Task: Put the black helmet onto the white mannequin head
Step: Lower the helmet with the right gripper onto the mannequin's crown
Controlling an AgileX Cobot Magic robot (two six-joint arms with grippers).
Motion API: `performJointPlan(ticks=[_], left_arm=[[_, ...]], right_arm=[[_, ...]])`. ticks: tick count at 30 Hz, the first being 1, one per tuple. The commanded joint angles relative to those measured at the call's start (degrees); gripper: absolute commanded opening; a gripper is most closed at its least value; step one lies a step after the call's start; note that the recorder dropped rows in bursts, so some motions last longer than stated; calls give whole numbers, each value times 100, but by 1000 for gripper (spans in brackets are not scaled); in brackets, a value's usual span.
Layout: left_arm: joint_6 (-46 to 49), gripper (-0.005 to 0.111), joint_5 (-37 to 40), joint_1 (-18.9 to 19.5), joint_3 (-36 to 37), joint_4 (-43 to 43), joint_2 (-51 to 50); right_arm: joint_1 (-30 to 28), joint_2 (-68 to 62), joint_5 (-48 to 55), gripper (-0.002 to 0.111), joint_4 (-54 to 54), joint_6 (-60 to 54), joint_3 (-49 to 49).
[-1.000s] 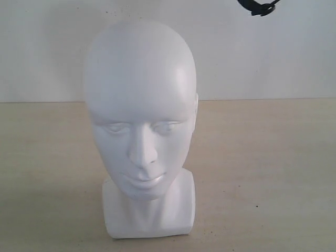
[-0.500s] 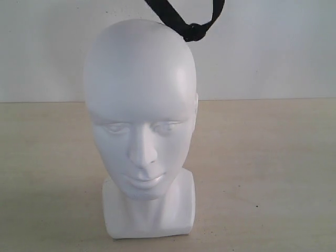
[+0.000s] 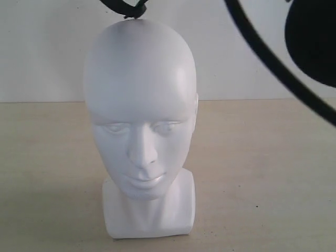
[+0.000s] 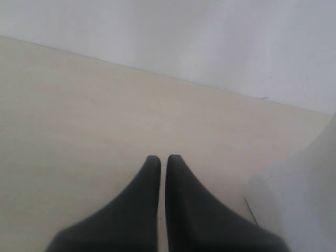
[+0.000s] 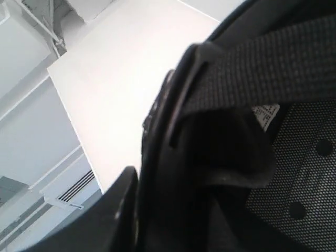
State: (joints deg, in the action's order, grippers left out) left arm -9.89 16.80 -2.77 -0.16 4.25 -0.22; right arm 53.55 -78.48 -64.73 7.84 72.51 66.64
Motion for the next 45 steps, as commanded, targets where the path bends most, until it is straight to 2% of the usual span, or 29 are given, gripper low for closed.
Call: performJointPlan(ticks=[1, 4, 9, 13, 19, 23, 29, 45], left_arm=[[18, 4, -10, -25, 16, 52, 22], [18, 4, -10, -25, 16, 52, 22], [18, 4, -10, -25, 16, 52, 22], [18, 4, -10, -25, 16, 52, 22], [18, 4, -10, -25, 16, 52, 22], [18, 4, -10, -25, 16, 52, 22], [18, 4, -10, -25, 16, 52, 22], [18, 4, -10, -25, 16, 52, 22]], right_arm=[[-44, -406, -523, 0, -5, 53, 424], [-44, -753, -523, 0, -72, 274, 702], [-44, -792, -523, 0, 534, -12, 706], [-54, -853, -523, 0, 216, -1, 663], [-477, -876, -523, 0, -14, 412, 282], [-737, -876, -523, 0, 231, 680, 182], [-780, -876, -523, 0, 304, 1229, 122], [-789, -520, -523, 0, -50, 1057, -919]])
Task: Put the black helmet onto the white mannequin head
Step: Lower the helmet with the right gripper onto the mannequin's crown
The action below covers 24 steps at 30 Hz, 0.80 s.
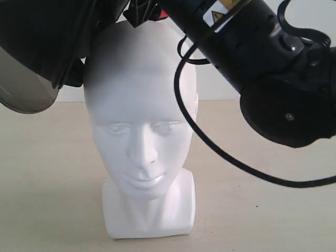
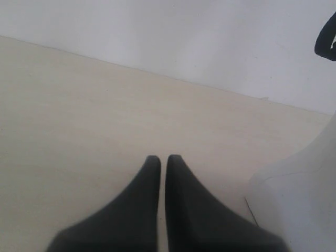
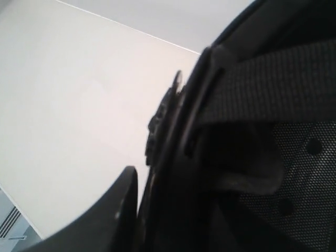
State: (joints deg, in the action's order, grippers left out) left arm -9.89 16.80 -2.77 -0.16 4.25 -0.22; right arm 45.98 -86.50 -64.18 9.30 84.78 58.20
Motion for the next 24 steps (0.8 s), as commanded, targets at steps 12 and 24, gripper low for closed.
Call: performJointPlan(ticks=[12, 24], left_arm=[[18, 4, -10, -25, 16, 52, 22], [18, 4, -10, -25, 16, 52, 22]], right_arm=[[-32, 823, -578, 0, -253, -754, -326], [-32, 823, -578, 0, -543, -888, -1212]])
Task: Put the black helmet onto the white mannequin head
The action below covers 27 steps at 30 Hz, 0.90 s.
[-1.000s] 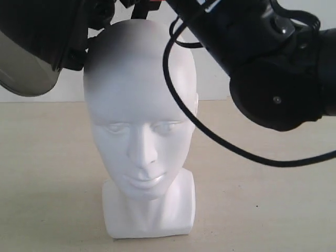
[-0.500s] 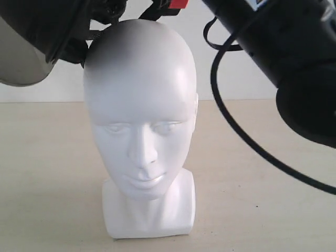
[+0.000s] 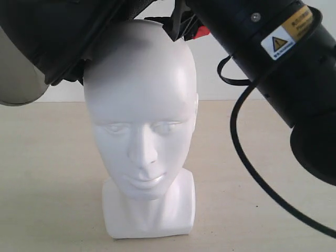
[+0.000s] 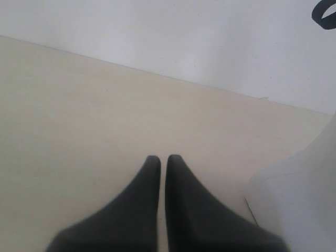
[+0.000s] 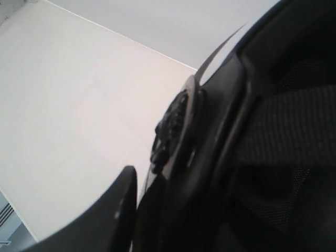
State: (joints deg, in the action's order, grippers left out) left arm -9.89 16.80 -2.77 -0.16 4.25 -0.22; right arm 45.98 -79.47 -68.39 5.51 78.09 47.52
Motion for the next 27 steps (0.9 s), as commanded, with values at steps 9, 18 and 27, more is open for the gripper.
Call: performJointPlan(ticks=[9, 18, 27], left_arm=[[18, 4, -10, -25, 16, 52, 22], [18, 4, -10, -25, 16, 52, 22], [18, 4, -10, -25, 16, 52, 22]], right_arm=[[-32, 119, -157, 0, -176, -219, -301], [-32, 119, -157, 0, -167, -302, -301], [-32, 119, -157, 0, -167, -302, -301]])
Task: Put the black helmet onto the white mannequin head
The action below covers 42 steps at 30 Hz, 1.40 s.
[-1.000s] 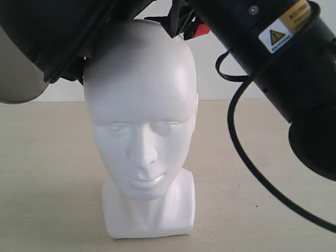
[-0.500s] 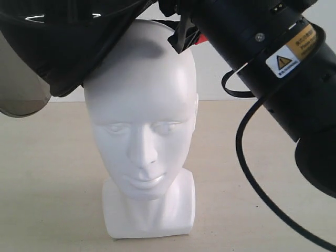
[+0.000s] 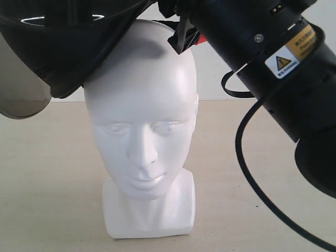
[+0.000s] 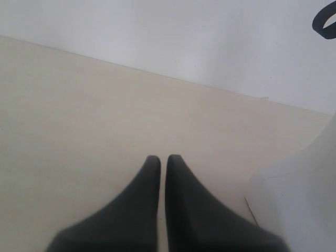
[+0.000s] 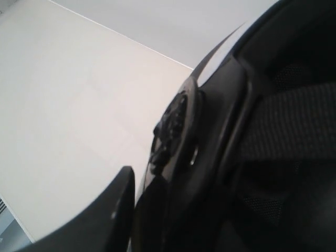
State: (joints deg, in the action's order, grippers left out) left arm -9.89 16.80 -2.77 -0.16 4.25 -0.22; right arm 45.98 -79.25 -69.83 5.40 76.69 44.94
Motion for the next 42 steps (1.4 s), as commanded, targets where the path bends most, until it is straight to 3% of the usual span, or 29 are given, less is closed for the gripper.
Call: performJointPlan(ticks=[1, 10, 20, 27, 35, 42], left_arm=[[18, 4, -10, -25, 16, 52, 22], [69, 4, -82, -25, 16, 19, 22], [20, 4, -1186, -25, 16, -25, 22], [-935, 4, -2323, -25, 16, -14, 22], [-1004, 4, -2282, -46, -472, -14, -40], [-1004, 4, -2130, -46, -1164, -194, -1349]], right_arm=[[-32, 98, -14, 0, -156, -162, -42], [-32, 98, -14, 0, -143, -93, -42], [-32, 98, -14, 0, -83, -32, -42], [-32, 253, -14, 0, -494, -98, -605], [-32, 540, -14, 0, -472, -410, -782], [-32, 540, -14, 0, -414, -466, -796]])
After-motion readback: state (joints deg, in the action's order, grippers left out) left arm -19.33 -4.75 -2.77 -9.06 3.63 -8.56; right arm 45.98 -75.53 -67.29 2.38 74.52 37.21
